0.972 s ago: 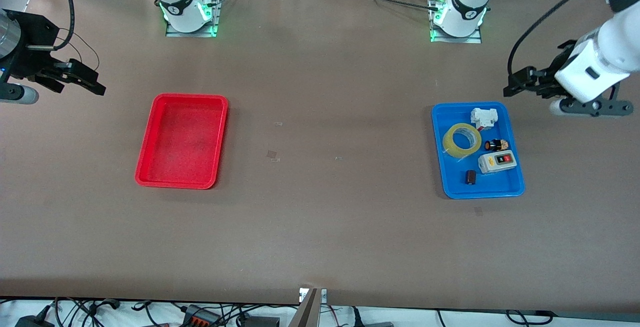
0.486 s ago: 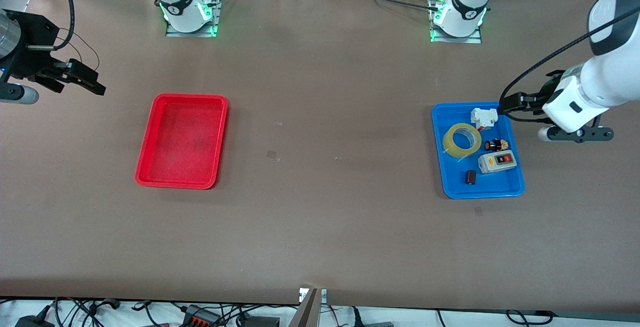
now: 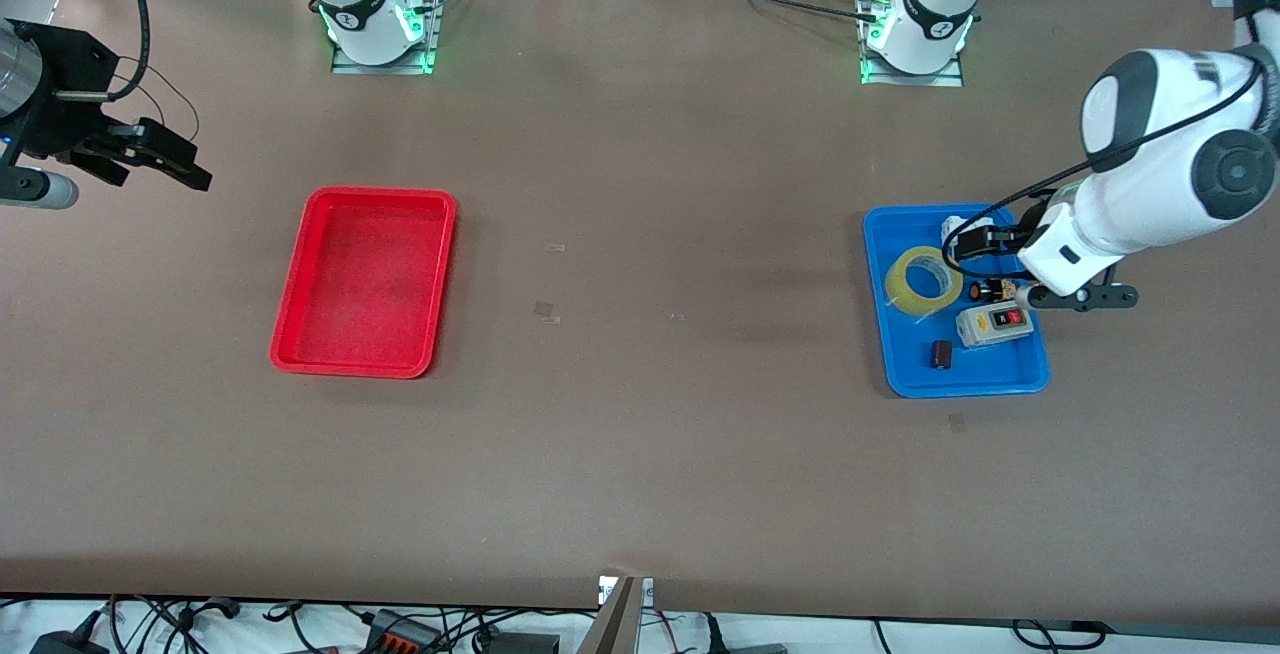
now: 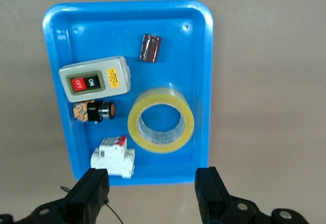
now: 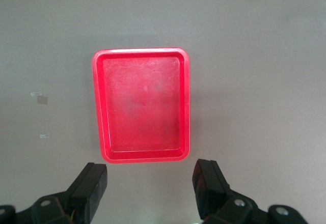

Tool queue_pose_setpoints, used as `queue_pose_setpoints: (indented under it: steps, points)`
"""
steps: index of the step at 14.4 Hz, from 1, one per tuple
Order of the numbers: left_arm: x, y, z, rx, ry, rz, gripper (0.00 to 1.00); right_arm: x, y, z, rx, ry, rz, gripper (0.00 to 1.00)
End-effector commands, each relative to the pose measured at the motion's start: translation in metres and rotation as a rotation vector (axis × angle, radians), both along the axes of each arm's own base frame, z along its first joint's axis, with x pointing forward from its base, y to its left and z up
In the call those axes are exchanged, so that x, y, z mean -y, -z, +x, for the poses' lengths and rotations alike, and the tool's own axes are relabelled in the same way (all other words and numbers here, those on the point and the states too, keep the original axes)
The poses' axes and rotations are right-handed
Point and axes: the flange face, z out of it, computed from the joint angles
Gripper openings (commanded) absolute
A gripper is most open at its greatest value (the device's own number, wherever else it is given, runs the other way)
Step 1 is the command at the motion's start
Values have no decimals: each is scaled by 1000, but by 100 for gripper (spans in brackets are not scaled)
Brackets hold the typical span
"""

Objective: Place and move tape with both arms
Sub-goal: 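Reach the left gripper down toward the yellow tape roll in the blue tray, then close the left gripper on the yellow tape roll's rim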

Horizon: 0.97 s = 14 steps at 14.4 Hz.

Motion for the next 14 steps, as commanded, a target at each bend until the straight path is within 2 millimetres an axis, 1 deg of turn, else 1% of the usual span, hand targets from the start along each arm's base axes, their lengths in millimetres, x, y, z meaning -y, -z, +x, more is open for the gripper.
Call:
queue_pose_setpoints:
  steps: [1, 3, 4, 6, 8, 10, 11, 12, 14]
  points:
    - [-7, 45, -23, 59, -21, 10, 100, 3, -1, 0, -12, -44, 12, 99]
    - [-9, 78, -33, 87, -26, 12, 100, 3, -1, 0, -12, -46, 12, 99]
    - [-9, 90, -33, 82, -27, 13, 100, 3, 0, 1, -14, -46, 12, 99]
    - [-9, 103, -30, 82, -28, 14, 100, 4, 1, 1, -17, -44, 11, 99]
    - [-20, 114, -27, 88, -48, 15, 100, 4, 1, 2, -15, -35, 4, 99]
    - [-24, 129, -26, 84, -58, 16, 100, 5, 1, 2, -12, -31, 4, 99]
    - [-30, 136, -26, 76, -67, 18, 100, 5, 1, 2, -10, -31, 4, 99]
    - [-31, 145, -28, 59, -69, 18, 100, 5, -1, 2, -5, -29, 4, 99]
    - [-31, 157, -30, 38, -69, 19, 100, 4, 0, 3, -7, -37, 5, 99]
